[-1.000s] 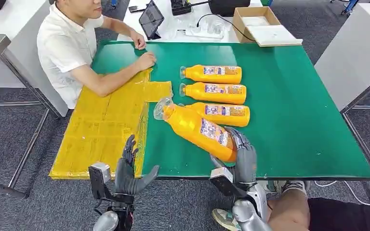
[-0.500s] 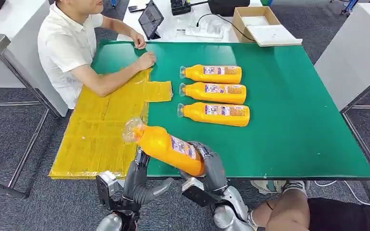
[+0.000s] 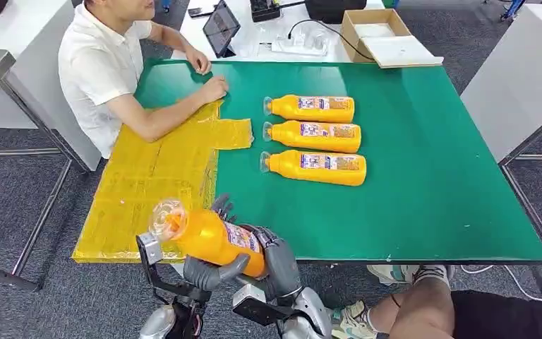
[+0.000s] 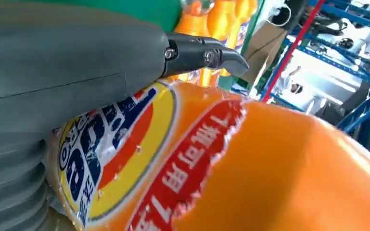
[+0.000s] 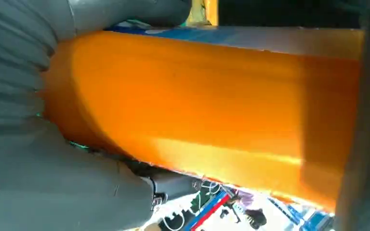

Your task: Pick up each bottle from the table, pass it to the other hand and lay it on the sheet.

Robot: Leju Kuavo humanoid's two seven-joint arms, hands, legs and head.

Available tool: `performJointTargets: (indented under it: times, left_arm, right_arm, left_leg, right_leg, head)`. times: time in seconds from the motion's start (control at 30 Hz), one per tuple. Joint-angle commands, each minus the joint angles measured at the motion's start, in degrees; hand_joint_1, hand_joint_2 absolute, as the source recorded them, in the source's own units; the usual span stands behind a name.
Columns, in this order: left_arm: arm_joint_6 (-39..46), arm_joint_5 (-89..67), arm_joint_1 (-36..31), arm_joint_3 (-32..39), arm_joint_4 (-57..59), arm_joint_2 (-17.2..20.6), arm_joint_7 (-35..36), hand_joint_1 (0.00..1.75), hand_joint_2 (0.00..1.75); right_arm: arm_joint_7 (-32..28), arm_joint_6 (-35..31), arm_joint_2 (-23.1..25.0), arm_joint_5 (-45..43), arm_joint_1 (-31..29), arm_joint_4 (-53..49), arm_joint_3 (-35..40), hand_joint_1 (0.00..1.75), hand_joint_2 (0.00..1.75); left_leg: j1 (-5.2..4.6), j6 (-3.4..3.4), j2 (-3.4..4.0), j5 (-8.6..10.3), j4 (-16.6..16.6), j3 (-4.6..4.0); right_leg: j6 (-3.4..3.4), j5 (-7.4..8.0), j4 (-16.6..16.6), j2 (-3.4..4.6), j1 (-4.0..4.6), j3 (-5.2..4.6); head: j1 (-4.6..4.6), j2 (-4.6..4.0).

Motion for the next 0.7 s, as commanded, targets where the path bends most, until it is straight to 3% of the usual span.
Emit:
performJointTargets:
  times: [0.03,0.63,0.67,0.7]
  left_arm:
    - [-1.0,3.6,-4.0,0.3,3.8,-0.5,0.7,0.00,1.75]
    - [-2.8,4.3,-4.2,-0.6,3.4,0.5,-0.6,0.00,1.75]
    - [-2.8,4.5,-4.2,-0.7,2.7,0.8,-1.7,0.49,1.75]
    - [-2.5,3.8,-4.1,-0.8,2.2,1.1,-2.7,1.66,1.75]
  right_arm:
    - [-1.9,0.8,1.1,-1.3,-1.3,4.7,7.0,1.71,1.75]
    - [-1.9,1.4,1.0,-1.8,-1.5,5.2,7.3,1.69,1.75]
    - [-1.5,2.3,1.1,-2.8,-1.4,5.3,7.1,1.61,1.75]
    - [-1.2,2.9,1.0,-3.1,-1.2,5.3,7.0,1.48,1.75]
  left_leg:
    - [0.08,-0.14,0.04,-0.09,0.0,0.26]
    - [0.06,-0.09,0.00,-0.04,0.0,0.12]
    - [0.07,-0.09,-0.01,-0.05,0.0,0.14]
    - [0.07,-0.11,-0.01,-0.06,0.0,0.20]
  right_leg:
    - [-0.16,-0.10,0.0,-0.07,0.10,0.26]
    - [-0.09,-0.06,0.0,-0.08,0.07,0.12]
    - [-0.10,-0.06,0.0,-0.08,0.08,0.14]
    - [-0.13,-0.09,0.0,-0.10,0.09,0.20]
  head:
    - [-0.02,0.00]
    - [0.00,0.00]
    - [0.00,0.00]
    - [0.00,0.00]
